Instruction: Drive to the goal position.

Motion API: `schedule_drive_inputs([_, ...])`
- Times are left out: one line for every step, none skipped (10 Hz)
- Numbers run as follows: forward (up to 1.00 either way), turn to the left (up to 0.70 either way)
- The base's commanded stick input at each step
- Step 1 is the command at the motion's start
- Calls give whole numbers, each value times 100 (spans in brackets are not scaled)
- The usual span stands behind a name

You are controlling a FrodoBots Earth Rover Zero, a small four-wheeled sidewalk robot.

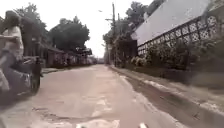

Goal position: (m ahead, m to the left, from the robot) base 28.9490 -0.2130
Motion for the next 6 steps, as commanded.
schedule_drive_inputs([85, 0])
schedule_drive_inputs([85, 0])
schedule_drive_inputs([85, 0])
schedule_drive_inputs([85, 0])
schedule_drive_inputs([85, 0])
schedule_drive_inputs([85, 0])
